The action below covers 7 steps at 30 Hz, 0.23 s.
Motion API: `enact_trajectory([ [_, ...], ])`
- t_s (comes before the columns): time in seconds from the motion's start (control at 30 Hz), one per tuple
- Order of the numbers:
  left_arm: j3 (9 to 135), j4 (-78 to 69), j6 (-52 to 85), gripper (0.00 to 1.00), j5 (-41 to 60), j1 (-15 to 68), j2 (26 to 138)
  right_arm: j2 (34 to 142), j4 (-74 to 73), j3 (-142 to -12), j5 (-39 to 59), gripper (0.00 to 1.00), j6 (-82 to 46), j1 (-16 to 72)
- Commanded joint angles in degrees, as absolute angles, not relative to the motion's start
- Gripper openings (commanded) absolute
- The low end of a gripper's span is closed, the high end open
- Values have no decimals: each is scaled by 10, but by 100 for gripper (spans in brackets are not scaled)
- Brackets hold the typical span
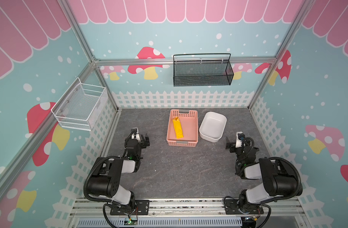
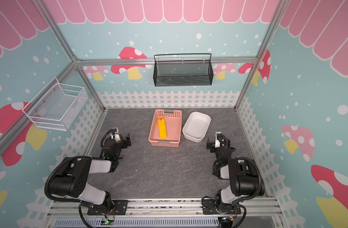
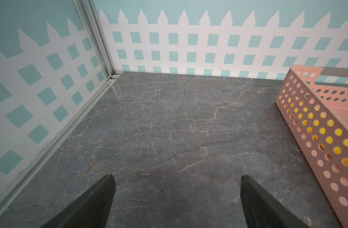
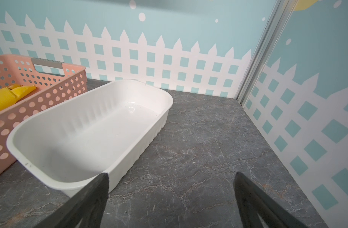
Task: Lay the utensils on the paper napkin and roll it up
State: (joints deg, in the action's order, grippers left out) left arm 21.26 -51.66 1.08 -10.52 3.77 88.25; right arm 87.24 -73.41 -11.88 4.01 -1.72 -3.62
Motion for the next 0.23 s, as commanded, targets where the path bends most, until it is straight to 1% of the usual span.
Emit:
enact_trajectory([
  [0.0, 219, -517, 8, 100, -113, 36, 881, 879, -745, -124, 50, 100, 1, -30],
  [0.2, 219, -517, 8, 100, -112, 36, 882, 874, -752, -118, 50, 100, 0, -29],
])
